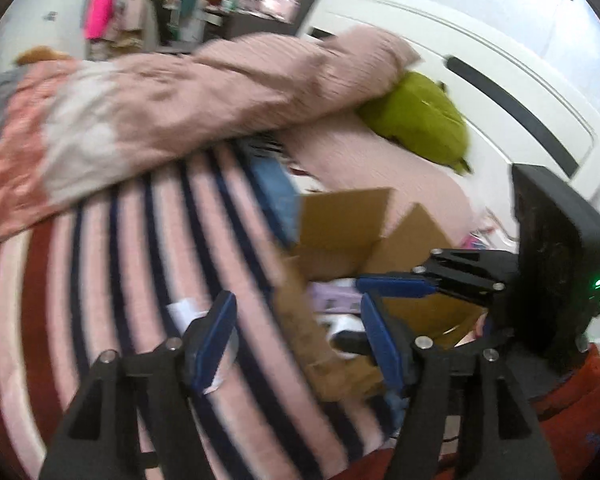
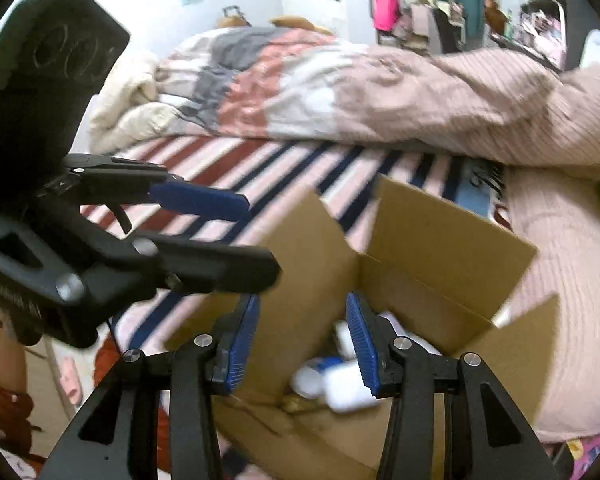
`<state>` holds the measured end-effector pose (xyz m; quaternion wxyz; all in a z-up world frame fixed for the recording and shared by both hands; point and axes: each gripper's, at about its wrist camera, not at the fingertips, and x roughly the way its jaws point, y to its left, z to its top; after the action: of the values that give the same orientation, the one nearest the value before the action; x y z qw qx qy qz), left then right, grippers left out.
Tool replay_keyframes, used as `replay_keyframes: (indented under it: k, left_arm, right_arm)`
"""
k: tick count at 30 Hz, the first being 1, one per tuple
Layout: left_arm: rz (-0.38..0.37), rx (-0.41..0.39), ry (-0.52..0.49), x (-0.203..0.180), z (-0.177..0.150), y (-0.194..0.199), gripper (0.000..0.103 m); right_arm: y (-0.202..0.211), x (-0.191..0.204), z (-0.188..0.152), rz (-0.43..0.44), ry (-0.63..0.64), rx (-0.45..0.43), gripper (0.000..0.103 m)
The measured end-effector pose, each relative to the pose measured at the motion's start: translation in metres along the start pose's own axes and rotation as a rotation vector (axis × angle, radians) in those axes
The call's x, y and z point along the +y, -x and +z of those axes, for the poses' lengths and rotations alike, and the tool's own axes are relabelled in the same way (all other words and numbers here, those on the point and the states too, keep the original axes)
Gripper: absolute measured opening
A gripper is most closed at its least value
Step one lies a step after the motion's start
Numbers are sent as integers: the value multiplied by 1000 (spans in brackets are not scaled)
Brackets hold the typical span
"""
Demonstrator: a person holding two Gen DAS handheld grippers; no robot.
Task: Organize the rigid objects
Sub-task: 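Drop the earbud case into the cardboard box with the left gripper, then grasp the white USB adapter by its body with the right gripper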
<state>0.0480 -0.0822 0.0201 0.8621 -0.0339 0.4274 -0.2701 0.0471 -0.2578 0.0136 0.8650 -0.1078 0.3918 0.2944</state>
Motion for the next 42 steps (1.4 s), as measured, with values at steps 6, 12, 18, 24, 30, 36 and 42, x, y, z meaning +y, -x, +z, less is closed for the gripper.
replay_keyframes:
  k: [6,12,18,24,30,36,42]
  left_arm:
    - [171,-69,84,58,-45,45,62]
    - [273,-96,165,118,-97,62,64]
    - [302,-87,202,159,-134,53,64]
    - [263,-71,215,180,-145,32,64]
    - [222,-68,226,188,-144,19,64]
    - [212,-61,227,188,-142,13,64]
    - [220,-58,228,185,-140,15,64]
  right_arm:
    - [-18,61,22,104,93,-37,41]
    - [-73,126,28,128,183,40,52]
    - [-148,140,10,-23,173,162,53]
    - [-189,94,-6,-218,1,182,53]
    - [-198,52,-9,-339,-148,150,53]
    - [-206,37,-4,-336,-169,106,51]
    - [-213,39,-2,-318,-135,100,23]
